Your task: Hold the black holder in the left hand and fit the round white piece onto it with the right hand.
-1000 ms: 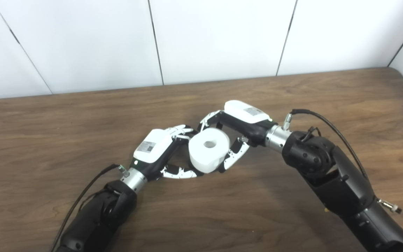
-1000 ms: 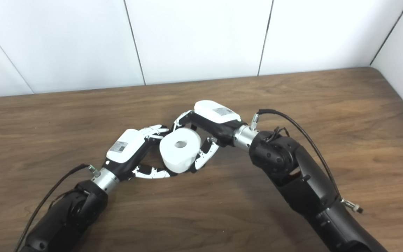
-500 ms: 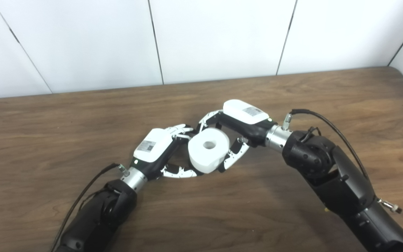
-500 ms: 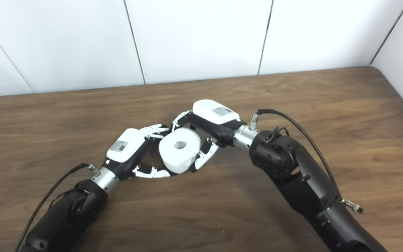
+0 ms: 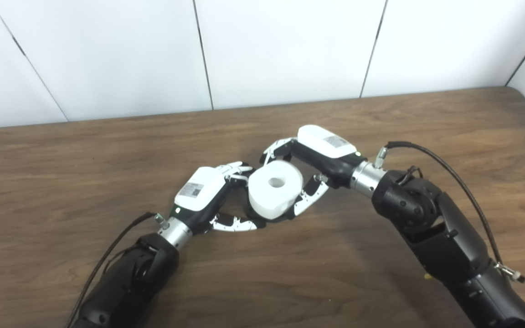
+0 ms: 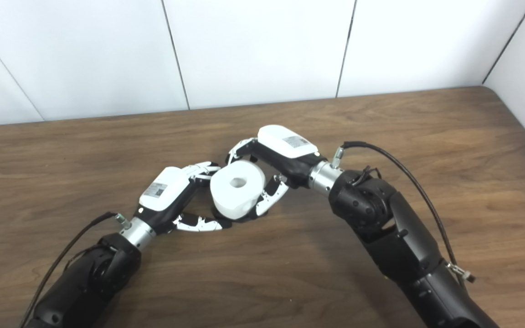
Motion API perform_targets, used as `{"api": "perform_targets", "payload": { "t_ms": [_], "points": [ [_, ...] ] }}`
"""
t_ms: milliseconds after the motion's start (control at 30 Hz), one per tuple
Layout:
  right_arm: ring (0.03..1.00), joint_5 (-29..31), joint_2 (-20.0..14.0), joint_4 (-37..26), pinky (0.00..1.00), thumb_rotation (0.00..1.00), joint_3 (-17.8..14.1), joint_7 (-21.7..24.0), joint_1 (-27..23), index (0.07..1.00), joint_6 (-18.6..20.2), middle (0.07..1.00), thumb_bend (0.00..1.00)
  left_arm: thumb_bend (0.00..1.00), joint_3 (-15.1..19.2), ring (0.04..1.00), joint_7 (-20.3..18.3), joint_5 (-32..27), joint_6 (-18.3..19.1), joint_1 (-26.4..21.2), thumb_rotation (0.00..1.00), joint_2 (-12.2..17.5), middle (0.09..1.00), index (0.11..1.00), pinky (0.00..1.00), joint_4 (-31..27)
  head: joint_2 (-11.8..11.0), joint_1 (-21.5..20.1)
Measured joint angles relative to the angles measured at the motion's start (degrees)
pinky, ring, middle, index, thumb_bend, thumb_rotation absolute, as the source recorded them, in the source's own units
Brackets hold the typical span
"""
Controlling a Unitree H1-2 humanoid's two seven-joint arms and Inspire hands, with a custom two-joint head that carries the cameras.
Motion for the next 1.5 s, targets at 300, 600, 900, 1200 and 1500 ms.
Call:
{"api": "perform_targets", "payload": {
  "t_ms": [300,600,900,1200,1500],
  "points": [
    [0.758,0.2,0.0,0.0,0.63,0.13,0.0,0.2,0.1,0.48,0.0,0.73,0.52,0.52,0.0,0.868,0.0,0.0,0.0,-0.1,0.07,0.0,0.819,0.479,0.79,0.0,0.3,0.1],
    [0.751,1.1,0.0,0.0,0.62,0.13,-0.1,0.2,0.1,0.48,0.2,0.732,0.52,0.52,-0.1,0.872,0.0,0.2,0.0,-0.1,0.07,-0.1,0.821,0.479,0.79,0.0,0.4,0.2],
    [0.759,6.4,1.1,-5.7,0.65,0.13,-4.3,1.2,-2.1,0.48,4.7,0.73,0.52,0.52,-0.1,0.875,0.0,0.2,0.2,-0.1,0.07,-0.1,0.823,0.479,0.8,0.0,0.5,0.2],
    [0.747,8.9,1.3,-6.8,0.64,0.13,-6.5,1.6,-5.0,0.48,5.7,0.718,0.52,0.52,-0.2,0.871,0.0,0.2,0.3,-0.2,0.07,-0.2,0.823,0.479,0.8,-0.1,0.7,0.1],
    [0.741,8.8,1.0,-6.8,0.61,0.13,-6.6,2.1,-5.0,0.479,5.7,0.72,0.52,0.52,-0.2,0.875,0.0,0.2,0.3,-0.2,0.07,-0.2,0.826,0.479,0.81,-0.1,0.7,0.1]
  ]
}}
